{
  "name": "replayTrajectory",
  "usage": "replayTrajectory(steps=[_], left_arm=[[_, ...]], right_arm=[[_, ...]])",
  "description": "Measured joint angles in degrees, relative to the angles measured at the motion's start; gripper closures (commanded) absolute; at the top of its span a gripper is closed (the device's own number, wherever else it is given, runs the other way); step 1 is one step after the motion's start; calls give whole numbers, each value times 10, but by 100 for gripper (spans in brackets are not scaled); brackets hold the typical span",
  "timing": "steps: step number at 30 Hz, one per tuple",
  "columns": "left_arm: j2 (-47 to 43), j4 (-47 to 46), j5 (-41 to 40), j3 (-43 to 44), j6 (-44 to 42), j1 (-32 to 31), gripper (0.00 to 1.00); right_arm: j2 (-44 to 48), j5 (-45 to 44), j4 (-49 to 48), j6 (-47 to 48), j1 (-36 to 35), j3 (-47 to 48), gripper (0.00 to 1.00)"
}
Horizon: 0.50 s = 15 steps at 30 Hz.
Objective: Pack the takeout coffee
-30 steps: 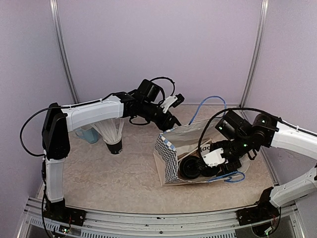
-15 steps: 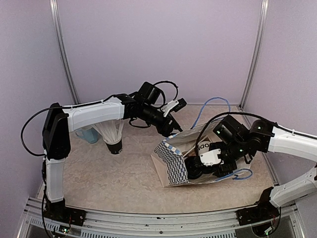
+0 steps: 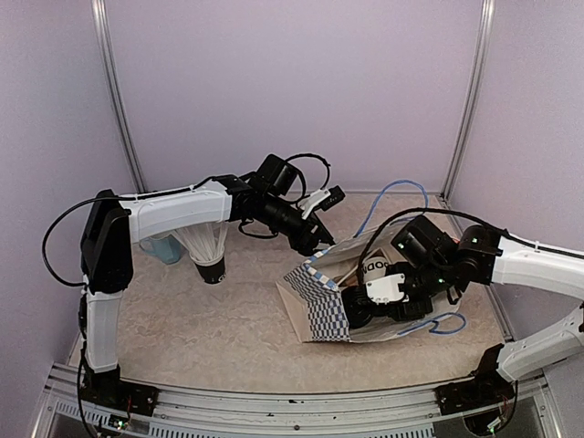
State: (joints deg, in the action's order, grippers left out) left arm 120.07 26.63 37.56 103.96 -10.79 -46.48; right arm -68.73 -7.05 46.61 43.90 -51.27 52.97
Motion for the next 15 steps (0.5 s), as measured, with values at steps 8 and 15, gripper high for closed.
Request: replayTrajectory(steps=[8,15], left_arm=[[0,0,1,0,-1,0,39],[0,0,2,0,-2,0,40]], right_arm=[[-16,-2,-14,1,7,0,60],[-27,5,-17,-1,19,10,75]])
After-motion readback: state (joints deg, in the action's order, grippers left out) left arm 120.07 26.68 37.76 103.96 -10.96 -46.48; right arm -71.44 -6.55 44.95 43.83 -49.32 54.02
